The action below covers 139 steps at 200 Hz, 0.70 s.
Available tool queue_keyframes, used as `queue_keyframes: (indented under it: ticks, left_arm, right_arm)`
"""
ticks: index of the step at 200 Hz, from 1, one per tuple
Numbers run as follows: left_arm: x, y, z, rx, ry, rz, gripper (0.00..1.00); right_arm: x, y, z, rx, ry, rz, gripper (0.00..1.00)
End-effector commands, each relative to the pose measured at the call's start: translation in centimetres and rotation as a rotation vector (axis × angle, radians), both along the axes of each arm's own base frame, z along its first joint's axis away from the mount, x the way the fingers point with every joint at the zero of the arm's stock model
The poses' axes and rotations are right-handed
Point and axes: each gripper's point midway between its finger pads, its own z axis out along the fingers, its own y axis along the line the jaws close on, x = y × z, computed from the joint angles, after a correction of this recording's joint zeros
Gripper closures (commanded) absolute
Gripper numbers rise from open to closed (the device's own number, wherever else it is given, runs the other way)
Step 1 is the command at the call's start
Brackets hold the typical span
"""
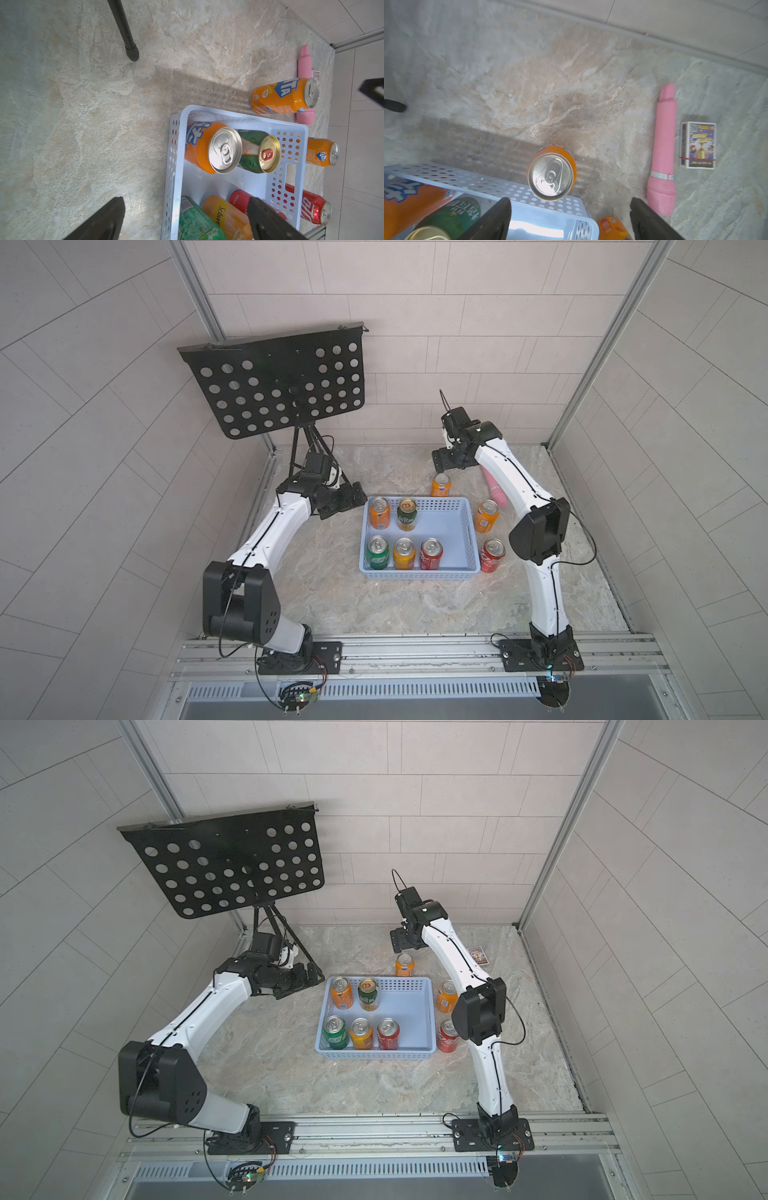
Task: Take out the drinks from the basket
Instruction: Place the drink at the center of the board, then pick up the drink from the basket.
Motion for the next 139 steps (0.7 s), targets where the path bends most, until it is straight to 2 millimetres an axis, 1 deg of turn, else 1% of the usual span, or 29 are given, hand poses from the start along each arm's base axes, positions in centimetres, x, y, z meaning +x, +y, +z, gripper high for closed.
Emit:
queue_keyframes:
  ticks: [1,24,41,63,71,76,77,86,88,98,116,139]
  left_arm:
    - [-0.2,0.3,0.3,0.016,-0.005,0.001,0.00]
    - [-0.2,0.4,0.4,0.022,-0.009,0.003,0.00]
    - [-0.2,0.4,0.4,0.022,-0.012,0.003,0.00]
    - [-0.2,0.4,0.6,0.022,-0.022,0.003,0.00]
    - [-0.2,0.4,0.6,0.022,-0.026,0.004,0.00]
    - [-0.2,0.4,0.7,0.022,-0.029,0.005,0.00]
    - [-0.2,0.4,0.6,0.023,-0.029,0.004,0.00]
    - [-0.2,0.4,0.6,0.024,-0.027,0.005,0.00]
    - [-0.2,0.5,0.5,0.025,-0.026,0.006,0.00]
    - [-0.2,0.5,0.5,0.026,-0.025,0.007,0.00]
    - [-0.1,0.5,0.5,0.027,-0.026,0.007,0.00]
    - [-0.1,0.6,0.4,0.030,-0.025,0.010,0.00]
  right_arm:
    - [-1.3,-0.9,3.9,0.019,-0.071,-0.022,0.08]
    - [-2.6,-1.0,5.8,0.050,-0.101,-0.002,0.09]
    - [-3.9,-0.9,6.6,0.057,-0.106,0.019,0.11]
    - [-5.9,-1.1,7.6,0.071,-0.121,0.042,0.12]
    - [-6.8,-1.0,8.0,0.088,-0.128,0.059,0.12]
    - [-7.6,-0.9,8.6,0.100,-0.143,0.073,0.12]
    - [-7.7,-0.9,8.3,0.100,-0.138,0.076,0.12]
    - [-8.9,-0.6,8.7,0.118,-0.158,0.101,0.12]
    - [-9.0,-0.6,8.5,0.121,-0.159,0.105,0.12]
    - [-10.4,-0.3,8.8,0.150,-0.182,0.131,0.11]
    - [-12.9,0.1,8.1,0.201,-0.188,0.178,0.11]
    - [-15.4,-0.3,6.9,0.238,-0.176,0.179,0.10]
